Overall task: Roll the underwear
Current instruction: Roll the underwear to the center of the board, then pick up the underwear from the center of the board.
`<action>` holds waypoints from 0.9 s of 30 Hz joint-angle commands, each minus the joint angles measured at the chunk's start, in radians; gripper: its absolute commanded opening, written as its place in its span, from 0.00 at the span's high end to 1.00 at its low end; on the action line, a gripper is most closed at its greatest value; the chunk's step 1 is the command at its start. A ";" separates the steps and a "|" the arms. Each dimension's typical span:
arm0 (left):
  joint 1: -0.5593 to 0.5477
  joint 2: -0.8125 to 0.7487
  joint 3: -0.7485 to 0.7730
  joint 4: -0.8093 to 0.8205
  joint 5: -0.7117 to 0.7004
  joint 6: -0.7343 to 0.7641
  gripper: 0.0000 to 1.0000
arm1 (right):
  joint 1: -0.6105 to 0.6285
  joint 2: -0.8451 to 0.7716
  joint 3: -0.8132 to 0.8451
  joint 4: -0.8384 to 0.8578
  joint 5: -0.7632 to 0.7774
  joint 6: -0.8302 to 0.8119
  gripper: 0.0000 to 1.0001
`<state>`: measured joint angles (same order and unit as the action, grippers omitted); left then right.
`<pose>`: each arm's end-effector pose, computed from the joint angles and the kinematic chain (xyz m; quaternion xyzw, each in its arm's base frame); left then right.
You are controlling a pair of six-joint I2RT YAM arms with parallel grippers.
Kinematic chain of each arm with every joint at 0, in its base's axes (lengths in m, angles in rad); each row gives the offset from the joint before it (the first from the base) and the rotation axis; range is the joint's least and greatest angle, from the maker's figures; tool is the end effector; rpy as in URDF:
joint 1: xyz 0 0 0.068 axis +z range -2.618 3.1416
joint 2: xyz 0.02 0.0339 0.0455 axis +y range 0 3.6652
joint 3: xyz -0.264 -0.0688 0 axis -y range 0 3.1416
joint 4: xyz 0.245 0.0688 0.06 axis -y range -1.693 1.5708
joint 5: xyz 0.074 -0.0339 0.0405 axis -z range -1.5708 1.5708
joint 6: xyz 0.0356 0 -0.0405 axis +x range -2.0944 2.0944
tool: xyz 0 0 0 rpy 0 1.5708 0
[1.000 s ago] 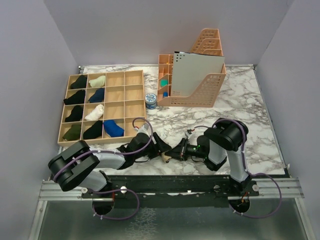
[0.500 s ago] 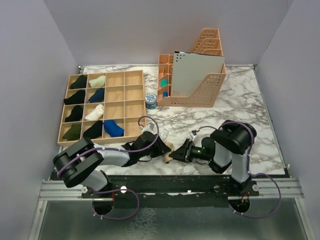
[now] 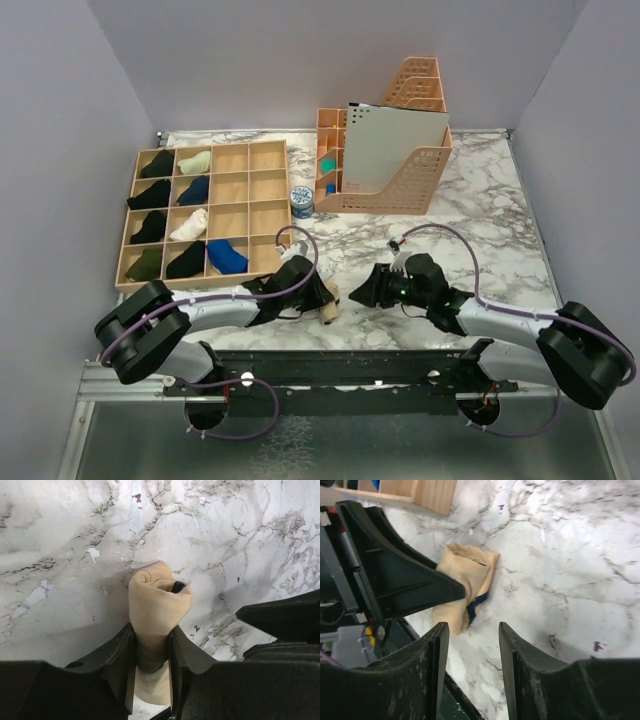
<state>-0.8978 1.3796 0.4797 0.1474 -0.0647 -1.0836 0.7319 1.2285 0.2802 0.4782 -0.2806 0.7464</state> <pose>0.1571 -0.1933 0.1432 -0.0979 0.9118 -0.3163 0.2428 0.1567 0.1540 0.1491 -0.0670 0.8445 0.4369 0.3024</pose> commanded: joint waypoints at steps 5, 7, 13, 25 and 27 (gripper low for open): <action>0.017 -0.087 0.130 -0.226 -0.047 0.185 1.00 | 0.006 -0.164 0.054 -0.398 0.173 -0.118 0.52; 0.040 -0.112 0.159 -0.262 -0.046 0.201 1.00 | 0.005 -0.186 0.057 -0.409 0.173 -0.116 0.52; 0.157 -0.168 0.199 -0.292 0.048 0.229 1.00 | 0.005 -0.210 0.067 -0.434 0.179 -0.108 0.52; 0.462 -0.172 0.326 -0.361 0.061 0.238 1.00 | 0.005 -0.212 0.054 -0.429 0.134 -0.093 0.52; 0.529 -0.165 0.318 -0.353 0.097 0.211 1.00 | 0.006 -0.211 0.058 -0.448 0.134 -0.097 0.52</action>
<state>-0.4931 1.2209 0.8036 -0.2039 -0.0200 -0.8467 0.7319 1.0187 0.3241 0.0685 -0.1360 0.6537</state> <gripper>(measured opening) 0.319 0.482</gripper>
